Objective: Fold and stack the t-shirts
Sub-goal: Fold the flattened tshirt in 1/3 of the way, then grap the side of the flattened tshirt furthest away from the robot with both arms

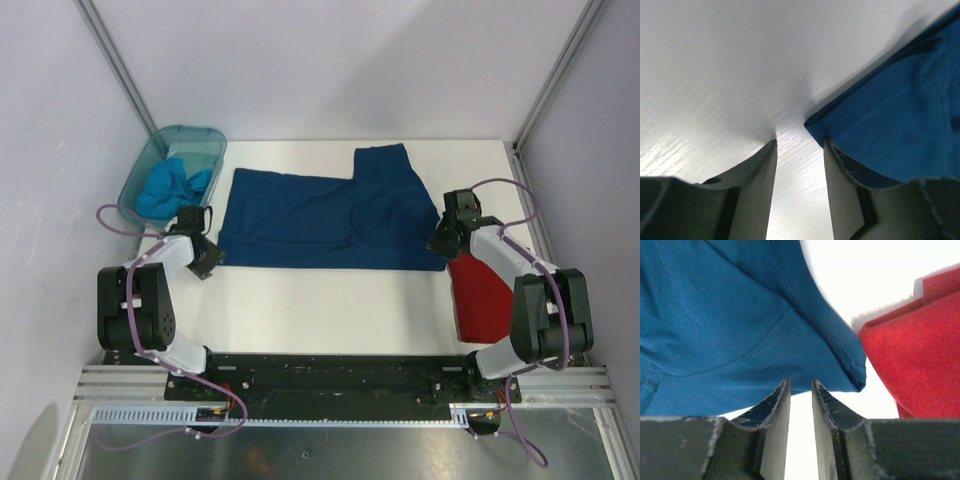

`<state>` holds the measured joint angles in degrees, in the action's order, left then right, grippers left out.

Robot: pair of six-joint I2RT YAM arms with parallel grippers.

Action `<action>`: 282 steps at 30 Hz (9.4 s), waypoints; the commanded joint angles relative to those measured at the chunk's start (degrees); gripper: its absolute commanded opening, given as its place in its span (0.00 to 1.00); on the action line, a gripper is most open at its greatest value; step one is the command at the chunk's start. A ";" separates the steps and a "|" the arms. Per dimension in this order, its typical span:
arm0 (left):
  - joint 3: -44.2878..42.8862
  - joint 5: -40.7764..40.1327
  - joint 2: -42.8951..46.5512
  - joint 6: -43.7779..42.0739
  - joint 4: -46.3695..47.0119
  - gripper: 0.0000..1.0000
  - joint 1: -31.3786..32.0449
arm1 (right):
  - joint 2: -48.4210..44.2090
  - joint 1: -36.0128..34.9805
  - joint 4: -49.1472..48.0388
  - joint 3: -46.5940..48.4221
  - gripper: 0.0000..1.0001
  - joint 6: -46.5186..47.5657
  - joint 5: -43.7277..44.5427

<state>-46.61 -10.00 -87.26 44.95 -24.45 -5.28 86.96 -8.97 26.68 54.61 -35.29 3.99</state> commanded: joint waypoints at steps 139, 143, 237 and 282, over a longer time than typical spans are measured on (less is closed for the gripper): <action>10.31 -10.75 34.49 -1.63 -15.94 0.61 -0.45 | -39.72 -5.33 29.43 -16.20 0.49 -11.43 -3.62; 4.54 -10.62 32.74 -6.66 -15.93 0.60 3.25 | -32.88 -12.65 22.07 -9.83 0.48 -7.50 0.73; -65.49 -7.99 -44.35 -23.67 -13.56 0.00 8.33 | 42.02 2.67 -3.90 47.78 0.55 7.11 -2.51; -65.41 -5.63 -44.92 -23.96 -13.61 0.00 7.53 | 50.46 -0.04 2.83 61.86 0.49 5.43 -4.90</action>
<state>-110.48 -15.81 -132.99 21.02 -38.35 2.74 136.73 -9.04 25.89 113.27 -31.07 -4.99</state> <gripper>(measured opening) 0.012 0.521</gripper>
